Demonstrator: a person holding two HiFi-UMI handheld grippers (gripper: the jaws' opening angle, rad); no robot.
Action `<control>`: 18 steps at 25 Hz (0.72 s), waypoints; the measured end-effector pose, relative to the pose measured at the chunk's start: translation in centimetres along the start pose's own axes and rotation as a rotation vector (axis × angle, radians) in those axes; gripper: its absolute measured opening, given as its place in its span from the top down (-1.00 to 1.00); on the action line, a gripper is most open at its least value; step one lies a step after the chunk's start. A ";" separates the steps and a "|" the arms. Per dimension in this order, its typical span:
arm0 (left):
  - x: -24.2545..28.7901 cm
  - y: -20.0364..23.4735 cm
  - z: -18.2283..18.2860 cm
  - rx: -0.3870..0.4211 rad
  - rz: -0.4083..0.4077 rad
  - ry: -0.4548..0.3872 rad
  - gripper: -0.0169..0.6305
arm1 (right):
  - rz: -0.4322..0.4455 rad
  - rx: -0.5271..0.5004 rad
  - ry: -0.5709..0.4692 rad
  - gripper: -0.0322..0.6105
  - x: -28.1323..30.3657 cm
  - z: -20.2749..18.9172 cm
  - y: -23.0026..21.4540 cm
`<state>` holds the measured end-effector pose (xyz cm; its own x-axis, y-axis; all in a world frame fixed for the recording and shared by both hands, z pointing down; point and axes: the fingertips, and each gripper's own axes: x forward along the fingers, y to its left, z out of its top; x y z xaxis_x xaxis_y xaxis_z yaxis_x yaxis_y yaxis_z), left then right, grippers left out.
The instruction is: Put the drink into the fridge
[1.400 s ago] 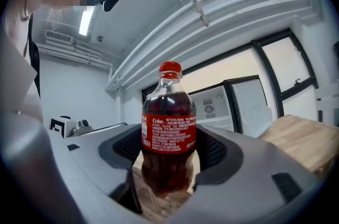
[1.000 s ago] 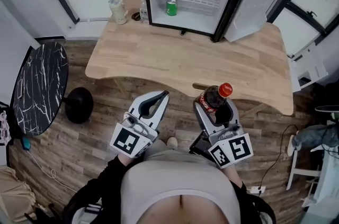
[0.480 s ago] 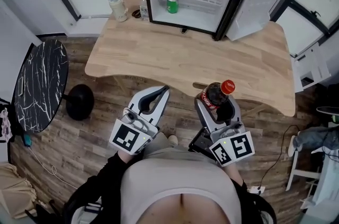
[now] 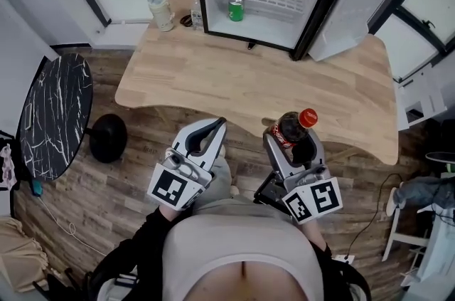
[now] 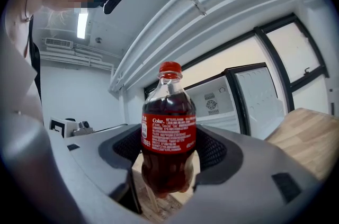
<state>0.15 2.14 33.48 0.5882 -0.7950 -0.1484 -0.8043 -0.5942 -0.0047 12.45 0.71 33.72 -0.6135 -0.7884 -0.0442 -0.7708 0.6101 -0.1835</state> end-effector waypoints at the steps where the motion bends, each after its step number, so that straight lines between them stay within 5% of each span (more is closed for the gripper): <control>1: 0.2 0.2 0.0 0.003 0.002 -0.009 0.93 | 0.001 -0.003 0.000 -0.11 0.2 0.0 -0.1; 18: 11.5 12.4 -1.4 -0.003 -0.054 -0.037 0.93 | -0.041 -0.022 0.003 -0.11 14.1 0.8 -6.9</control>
<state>-2.99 -14.55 33.06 0.6275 -0.7565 -0.1842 -0.7710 -0.6368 -0.0109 9.27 -14.63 33.61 -0.5818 -0.8126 -0.0343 -0.7988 0.5788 -0.1638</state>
